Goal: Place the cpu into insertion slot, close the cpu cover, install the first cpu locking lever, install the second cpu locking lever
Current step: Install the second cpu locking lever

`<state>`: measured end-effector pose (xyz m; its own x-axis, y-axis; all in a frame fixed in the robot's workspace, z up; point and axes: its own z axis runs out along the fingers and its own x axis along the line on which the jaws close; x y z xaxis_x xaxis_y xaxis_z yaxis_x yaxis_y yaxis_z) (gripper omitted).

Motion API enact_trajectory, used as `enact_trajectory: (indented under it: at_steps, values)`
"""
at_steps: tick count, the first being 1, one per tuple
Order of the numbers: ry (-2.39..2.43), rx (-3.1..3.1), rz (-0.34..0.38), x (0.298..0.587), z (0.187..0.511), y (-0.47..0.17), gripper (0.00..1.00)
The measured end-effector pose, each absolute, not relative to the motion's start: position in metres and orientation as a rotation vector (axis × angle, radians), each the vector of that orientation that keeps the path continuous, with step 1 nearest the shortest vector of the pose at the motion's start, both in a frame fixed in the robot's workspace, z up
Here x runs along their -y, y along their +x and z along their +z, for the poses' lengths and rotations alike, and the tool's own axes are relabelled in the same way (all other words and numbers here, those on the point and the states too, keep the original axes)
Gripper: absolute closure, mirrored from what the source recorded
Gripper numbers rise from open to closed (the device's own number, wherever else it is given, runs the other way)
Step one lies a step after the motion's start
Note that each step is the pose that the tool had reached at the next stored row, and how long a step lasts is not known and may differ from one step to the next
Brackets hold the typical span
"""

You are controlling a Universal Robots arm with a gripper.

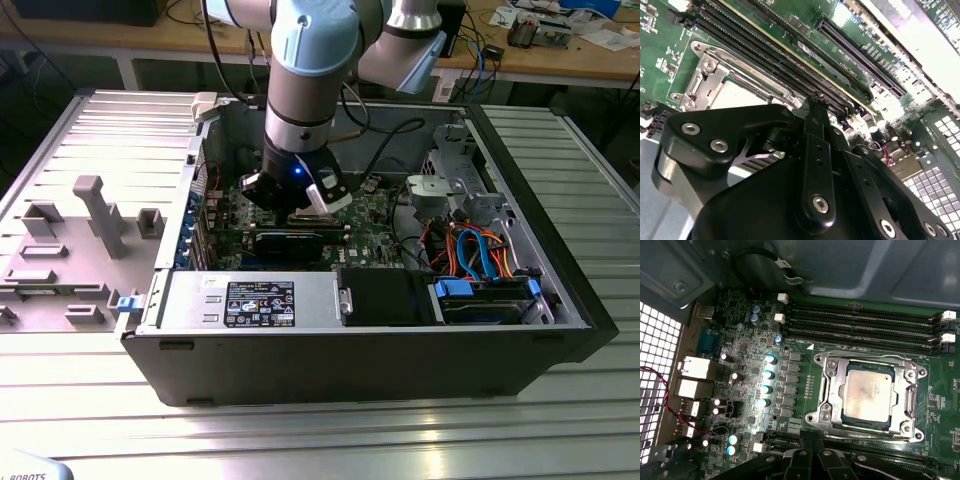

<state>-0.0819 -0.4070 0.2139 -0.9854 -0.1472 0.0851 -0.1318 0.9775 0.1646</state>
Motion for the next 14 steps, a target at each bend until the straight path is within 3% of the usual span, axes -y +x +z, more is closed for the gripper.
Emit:
enact_trajectory:
  at_steps: [14]
  values:
    - [0.216, 3.023, -0.294, 0.4072, 0.2084, -0.0834, 0.89]
